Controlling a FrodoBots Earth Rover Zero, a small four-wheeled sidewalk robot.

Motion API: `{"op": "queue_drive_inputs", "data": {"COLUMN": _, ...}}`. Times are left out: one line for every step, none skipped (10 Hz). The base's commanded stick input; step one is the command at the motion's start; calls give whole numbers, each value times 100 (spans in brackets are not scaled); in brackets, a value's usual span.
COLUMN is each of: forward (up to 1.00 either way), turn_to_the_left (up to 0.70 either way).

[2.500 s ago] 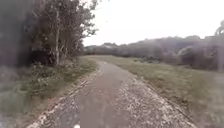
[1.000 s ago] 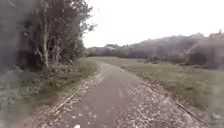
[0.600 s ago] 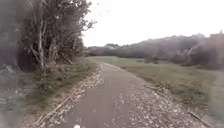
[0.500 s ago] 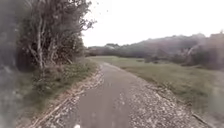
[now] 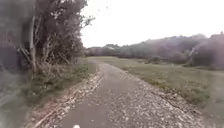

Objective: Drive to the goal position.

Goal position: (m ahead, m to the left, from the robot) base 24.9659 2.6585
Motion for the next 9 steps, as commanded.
{"op": "queue_drive_inputs", "data": {"forward": 70, "turn_to_the_left": -12}}
{"op": "queue_drive_inputs", "data": {"forward": 70, "turn_to_the_left": -7}}
{"op": "queue_drive_inputs", "data": {"forward": 70, "turn_to_the_left": 0}}
{"op": "queue_drive_inputs", "data": {"forward": 70, "turn_to_the_left": 0}}
{"op": "queue_drive_inputs", "data": {"forward": 70, "turn_to_the_left": 0}}
{"op": "queue_drive_inputs", "data": {"forward": 70, "turn_to_the_left": 0}}
{"op": "queue_drive_inputs", "data": {"forward": 70, "turn_to_the_left": 0}}
{"op": "queue_drive_inputs", "data": {"forward": 70, "turn_to_the_left": -1}}
{"op": "queue_drive_inputs", "data": {"forward": 70, "turn_to_the_left": -2}}
